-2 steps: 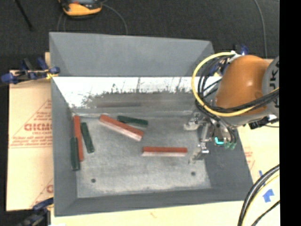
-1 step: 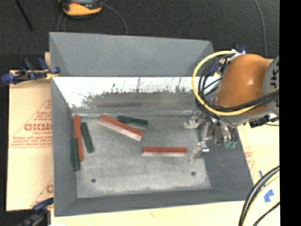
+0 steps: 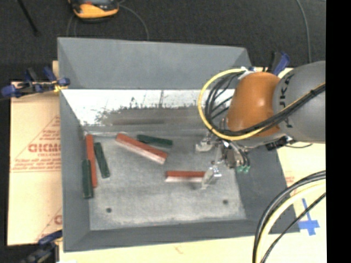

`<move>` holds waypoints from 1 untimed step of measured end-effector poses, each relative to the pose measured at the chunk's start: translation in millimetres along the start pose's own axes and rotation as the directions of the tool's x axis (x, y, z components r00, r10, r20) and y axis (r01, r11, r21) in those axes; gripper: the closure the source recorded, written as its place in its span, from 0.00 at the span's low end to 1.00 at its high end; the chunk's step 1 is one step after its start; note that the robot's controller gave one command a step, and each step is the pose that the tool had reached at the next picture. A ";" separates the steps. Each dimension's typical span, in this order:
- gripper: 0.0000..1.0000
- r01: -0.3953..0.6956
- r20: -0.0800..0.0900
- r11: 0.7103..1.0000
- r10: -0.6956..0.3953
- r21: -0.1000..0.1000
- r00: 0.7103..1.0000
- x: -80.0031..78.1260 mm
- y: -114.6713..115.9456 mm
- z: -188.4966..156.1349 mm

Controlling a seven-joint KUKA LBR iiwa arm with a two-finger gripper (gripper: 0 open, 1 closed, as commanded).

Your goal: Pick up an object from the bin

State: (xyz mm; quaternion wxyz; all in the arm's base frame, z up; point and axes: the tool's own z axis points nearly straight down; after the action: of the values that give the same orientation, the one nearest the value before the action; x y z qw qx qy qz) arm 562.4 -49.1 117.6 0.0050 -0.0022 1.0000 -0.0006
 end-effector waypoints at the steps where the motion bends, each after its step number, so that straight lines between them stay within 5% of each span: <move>1: 0.00 -0.086 -0.012 0.996 0.086 -0.001 0.996 -1.3 11.1 27.8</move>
Offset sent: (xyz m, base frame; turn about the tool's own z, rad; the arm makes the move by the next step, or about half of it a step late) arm -0.0106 0.0291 -0.0040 0.0605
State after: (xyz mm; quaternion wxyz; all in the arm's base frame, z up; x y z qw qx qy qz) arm 563.9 -38.0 89.8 -0.0009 0.0409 0.9992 0.0005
